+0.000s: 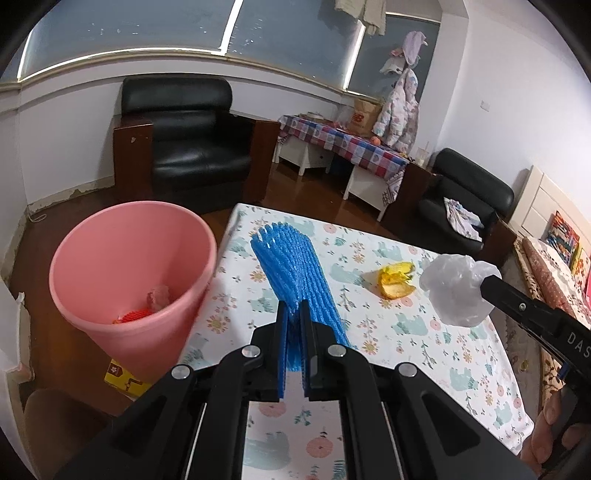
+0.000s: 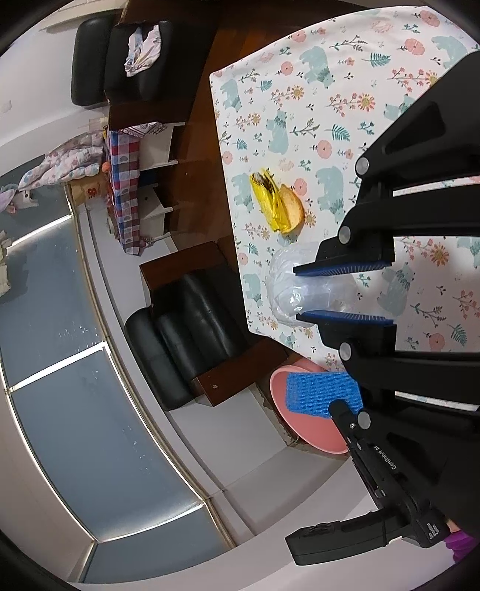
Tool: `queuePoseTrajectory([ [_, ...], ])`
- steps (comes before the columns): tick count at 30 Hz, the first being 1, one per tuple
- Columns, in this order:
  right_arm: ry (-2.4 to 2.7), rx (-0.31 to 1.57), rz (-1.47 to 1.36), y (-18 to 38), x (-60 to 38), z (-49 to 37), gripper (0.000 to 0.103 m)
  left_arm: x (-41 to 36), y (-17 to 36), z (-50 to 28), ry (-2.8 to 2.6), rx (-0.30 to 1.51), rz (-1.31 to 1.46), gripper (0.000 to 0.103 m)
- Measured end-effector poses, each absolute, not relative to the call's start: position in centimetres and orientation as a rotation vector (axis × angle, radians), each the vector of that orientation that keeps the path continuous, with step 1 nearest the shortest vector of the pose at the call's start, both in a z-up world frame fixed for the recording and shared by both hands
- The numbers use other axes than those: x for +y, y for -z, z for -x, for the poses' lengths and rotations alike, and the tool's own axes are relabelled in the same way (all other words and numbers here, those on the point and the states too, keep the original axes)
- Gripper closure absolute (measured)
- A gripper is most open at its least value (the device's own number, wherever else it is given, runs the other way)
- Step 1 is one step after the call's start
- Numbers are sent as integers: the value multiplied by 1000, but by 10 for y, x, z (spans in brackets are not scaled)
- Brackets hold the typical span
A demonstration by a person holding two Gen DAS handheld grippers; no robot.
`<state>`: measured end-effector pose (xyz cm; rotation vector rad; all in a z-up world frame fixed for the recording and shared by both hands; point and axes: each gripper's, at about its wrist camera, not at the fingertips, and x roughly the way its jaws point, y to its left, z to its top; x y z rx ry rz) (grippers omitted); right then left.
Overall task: Collect trash
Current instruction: 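Carry the blue foam net and white plastic bag over the pink bin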
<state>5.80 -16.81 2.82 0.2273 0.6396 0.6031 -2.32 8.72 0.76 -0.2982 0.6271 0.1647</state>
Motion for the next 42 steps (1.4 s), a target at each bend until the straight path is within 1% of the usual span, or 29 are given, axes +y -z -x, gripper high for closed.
queuePoseTrajectory([
  [11,-664,644,-193,-35,-126,-66,85,134,-7,33,-256,589,339,98],
  [20,-777,697,-220,-33,-74,-82,84,183,0,49,-366,578,362,98],
  [31,-914,761,-178,-29,13,-92,84,241,13,62,-473,584,395,98],
  [42,-968,814,-80,-14,76,-90,84,264,24,62,-506,609,405,98],
])
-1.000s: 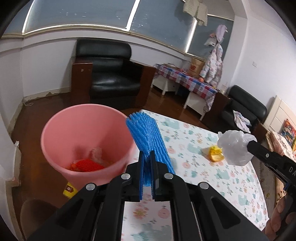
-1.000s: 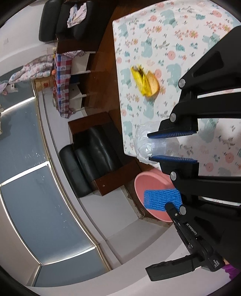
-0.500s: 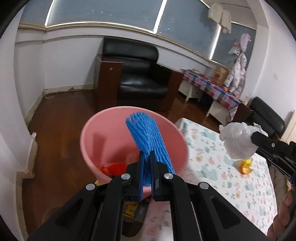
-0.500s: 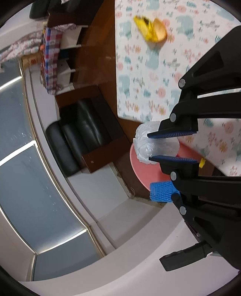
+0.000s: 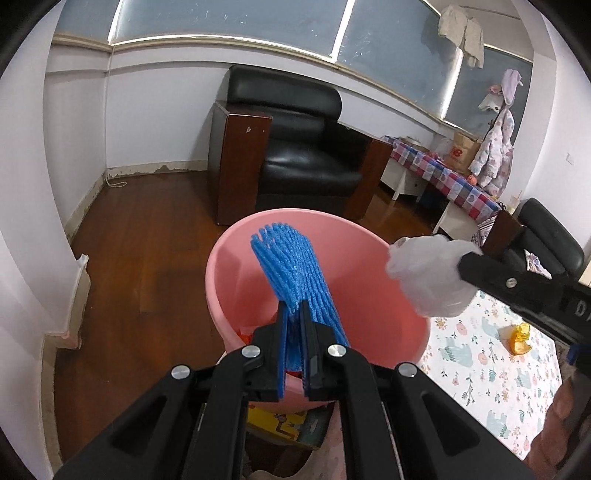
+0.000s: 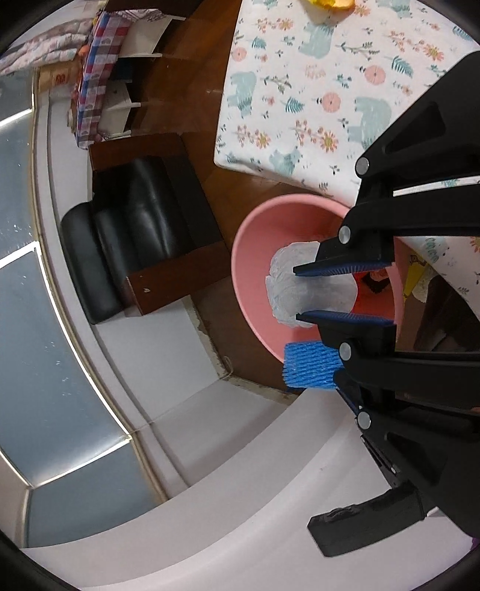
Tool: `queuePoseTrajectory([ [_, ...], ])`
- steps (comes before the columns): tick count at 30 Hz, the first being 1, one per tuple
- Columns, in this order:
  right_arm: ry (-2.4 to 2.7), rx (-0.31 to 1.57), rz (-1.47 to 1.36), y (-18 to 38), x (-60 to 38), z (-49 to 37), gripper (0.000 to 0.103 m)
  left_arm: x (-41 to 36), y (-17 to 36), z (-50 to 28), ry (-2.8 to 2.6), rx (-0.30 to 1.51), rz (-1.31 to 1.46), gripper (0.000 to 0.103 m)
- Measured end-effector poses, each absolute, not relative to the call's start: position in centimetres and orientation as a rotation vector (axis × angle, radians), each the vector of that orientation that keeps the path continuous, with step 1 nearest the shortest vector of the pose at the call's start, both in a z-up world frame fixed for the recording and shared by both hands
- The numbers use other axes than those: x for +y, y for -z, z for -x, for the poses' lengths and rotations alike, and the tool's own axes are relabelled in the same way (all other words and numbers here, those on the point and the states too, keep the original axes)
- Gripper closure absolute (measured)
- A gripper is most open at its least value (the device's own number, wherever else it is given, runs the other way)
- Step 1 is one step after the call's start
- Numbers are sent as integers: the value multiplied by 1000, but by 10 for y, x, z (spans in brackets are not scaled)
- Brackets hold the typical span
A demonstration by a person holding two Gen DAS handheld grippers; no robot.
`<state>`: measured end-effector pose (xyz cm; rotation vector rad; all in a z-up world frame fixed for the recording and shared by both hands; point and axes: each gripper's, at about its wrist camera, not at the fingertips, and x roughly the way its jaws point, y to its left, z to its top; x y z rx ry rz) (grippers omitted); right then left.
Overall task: Collect trash
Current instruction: 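Carry the blue foam net and white plastic bag over the pink bin, then open both tools to drop the foam net and white bag into the bin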
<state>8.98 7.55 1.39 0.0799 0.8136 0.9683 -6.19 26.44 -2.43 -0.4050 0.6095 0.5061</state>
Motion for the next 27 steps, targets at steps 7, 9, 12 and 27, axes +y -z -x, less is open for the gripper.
queuePoseTrajectory([
  [7,-956,853,-37,1,96,-93,84,268,30,51,-512,630,403,98],
  [9,-953,863,-27,4,100,-95,84,269,32,49,-516,635,409,98],
  [12,-948,875,-16,9,105,-97,84,269,35,45,-519,641,412,98],
  [27,-943,907,-22,20,114,-105,84,274,50,31,-542,677,428,89],
])
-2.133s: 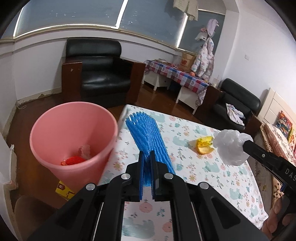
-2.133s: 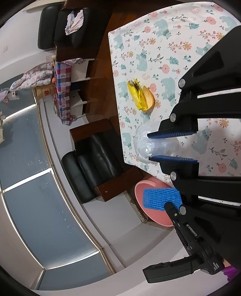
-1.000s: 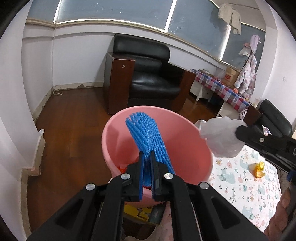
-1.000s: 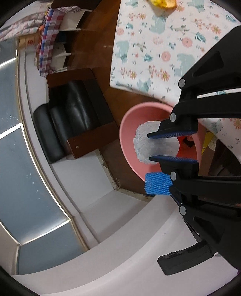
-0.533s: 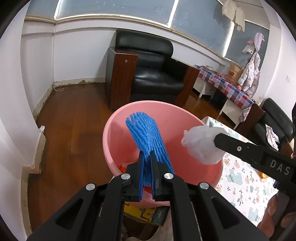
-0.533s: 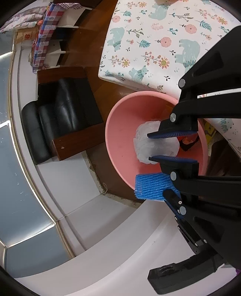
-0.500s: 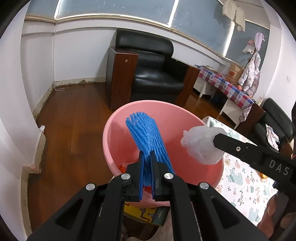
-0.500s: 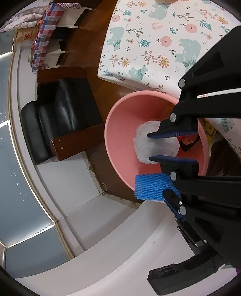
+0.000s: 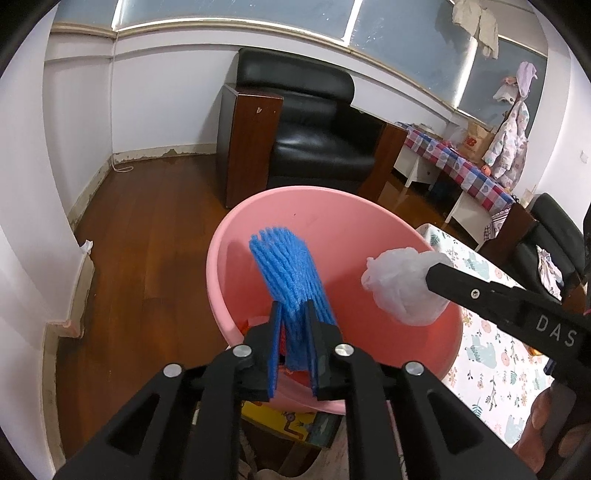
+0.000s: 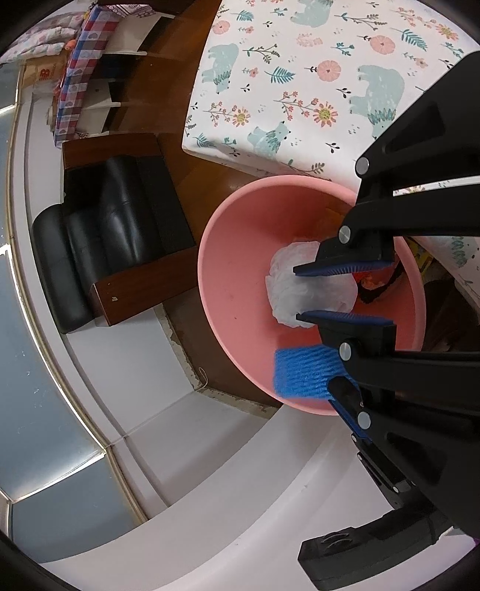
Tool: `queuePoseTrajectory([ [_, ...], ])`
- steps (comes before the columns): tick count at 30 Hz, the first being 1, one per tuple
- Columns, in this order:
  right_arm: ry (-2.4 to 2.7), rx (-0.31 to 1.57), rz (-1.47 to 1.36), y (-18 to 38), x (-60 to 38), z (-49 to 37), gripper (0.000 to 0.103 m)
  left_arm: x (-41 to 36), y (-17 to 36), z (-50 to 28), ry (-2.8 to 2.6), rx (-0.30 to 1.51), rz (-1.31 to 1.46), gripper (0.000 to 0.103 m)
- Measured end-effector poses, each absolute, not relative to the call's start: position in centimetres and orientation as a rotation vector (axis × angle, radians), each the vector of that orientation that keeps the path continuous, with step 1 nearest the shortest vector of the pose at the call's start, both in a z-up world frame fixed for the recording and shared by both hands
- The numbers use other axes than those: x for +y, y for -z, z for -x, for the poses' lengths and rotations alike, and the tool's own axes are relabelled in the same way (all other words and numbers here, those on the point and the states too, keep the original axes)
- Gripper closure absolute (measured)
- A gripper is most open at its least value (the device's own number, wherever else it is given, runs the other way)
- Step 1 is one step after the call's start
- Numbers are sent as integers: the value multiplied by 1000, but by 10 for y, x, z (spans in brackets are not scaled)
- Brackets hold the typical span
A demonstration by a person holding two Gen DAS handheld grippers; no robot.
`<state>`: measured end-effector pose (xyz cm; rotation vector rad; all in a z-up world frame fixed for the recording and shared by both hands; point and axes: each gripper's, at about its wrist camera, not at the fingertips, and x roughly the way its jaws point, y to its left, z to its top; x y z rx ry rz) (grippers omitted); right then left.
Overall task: Collect trash
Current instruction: 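Open both tools to drop the foam net and white bag into the bin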
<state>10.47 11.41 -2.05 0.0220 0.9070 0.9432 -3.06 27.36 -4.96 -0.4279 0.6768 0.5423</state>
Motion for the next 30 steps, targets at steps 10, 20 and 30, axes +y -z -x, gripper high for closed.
queuePoseTrajectory([
  [10,-945,912,-18,22,115,-105,84,272,52,32,-547,672,434,73],
  [20,-963,907,-37,20,109,-108,73,272,51,32,-549,671,434,65],
  [30,-963,867,-50,9,89,-102,73,270,41,36,-547,662,419,64],
])
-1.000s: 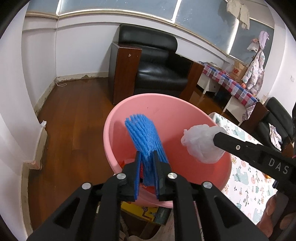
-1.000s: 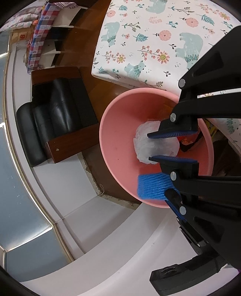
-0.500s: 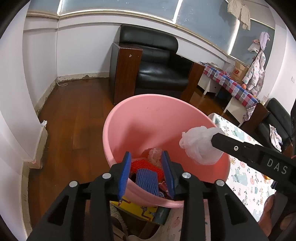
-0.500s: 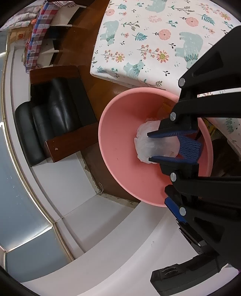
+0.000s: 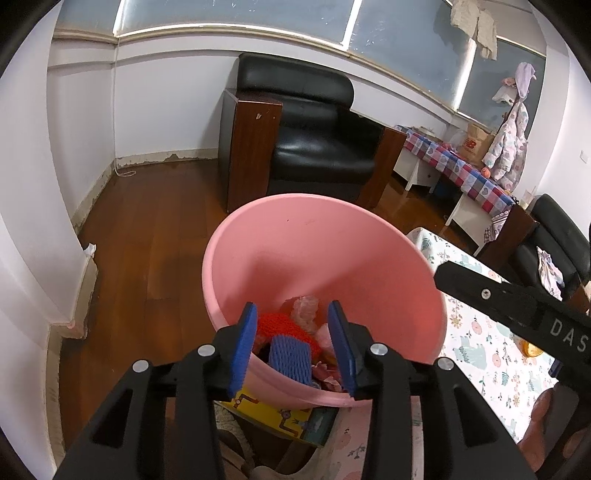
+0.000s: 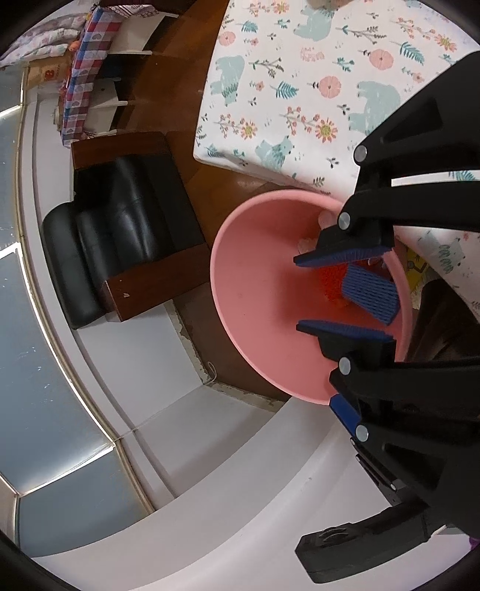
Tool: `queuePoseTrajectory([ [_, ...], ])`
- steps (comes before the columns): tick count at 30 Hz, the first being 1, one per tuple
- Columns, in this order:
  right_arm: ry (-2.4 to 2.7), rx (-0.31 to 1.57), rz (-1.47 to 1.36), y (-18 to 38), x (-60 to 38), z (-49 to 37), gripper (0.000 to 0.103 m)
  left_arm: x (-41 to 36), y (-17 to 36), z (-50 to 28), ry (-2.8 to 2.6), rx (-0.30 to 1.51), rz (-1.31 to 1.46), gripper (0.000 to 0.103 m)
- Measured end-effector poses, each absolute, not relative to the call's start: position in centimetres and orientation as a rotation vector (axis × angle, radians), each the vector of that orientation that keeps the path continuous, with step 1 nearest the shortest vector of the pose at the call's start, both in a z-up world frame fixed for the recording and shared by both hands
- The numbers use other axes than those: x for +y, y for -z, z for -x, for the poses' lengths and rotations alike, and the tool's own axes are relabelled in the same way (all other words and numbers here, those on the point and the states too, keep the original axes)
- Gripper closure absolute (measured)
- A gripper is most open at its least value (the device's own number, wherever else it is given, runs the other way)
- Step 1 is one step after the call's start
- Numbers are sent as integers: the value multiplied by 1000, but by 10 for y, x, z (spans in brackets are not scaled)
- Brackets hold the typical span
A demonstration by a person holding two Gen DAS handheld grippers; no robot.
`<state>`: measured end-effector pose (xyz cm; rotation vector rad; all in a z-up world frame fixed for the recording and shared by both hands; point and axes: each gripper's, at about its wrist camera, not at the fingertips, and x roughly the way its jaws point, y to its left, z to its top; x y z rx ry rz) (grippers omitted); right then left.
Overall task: Collect trash
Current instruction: 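Open both tools to drop the foam net and white bag into the bin, then move both tools back over the table toward the yellow bag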
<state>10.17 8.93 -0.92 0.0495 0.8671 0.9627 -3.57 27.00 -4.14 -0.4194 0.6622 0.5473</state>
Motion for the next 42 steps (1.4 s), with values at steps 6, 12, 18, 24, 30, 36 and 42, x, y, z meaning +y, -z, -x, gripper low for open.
queuePoseTrajectory([
  [6,-944,847,-61,4,65,-96,73,259,30,37,-540,651,401,63],
  [12,-926,838,-82,1,37,-92,73,242,19,38,-523,645,375,63],
  [18,-908,834,-109,0,12,-88,73,225,11,40,-507,643,350,63],
  [24,-888,823,-124,-2,-12,-84,73,203,3,40,-489,641,324,63],
  [30,-859,794,-126,-7,-36,-79,73,178,-2,39,-471,653,292,63],
  [36,-829,781,-143,-7,-60,-77,73,155,-7,35,-441,657,261,63],
  [42,-800,779,-176,-6,-82,-79,73,134,-10,34,-422,659,232,63],
])
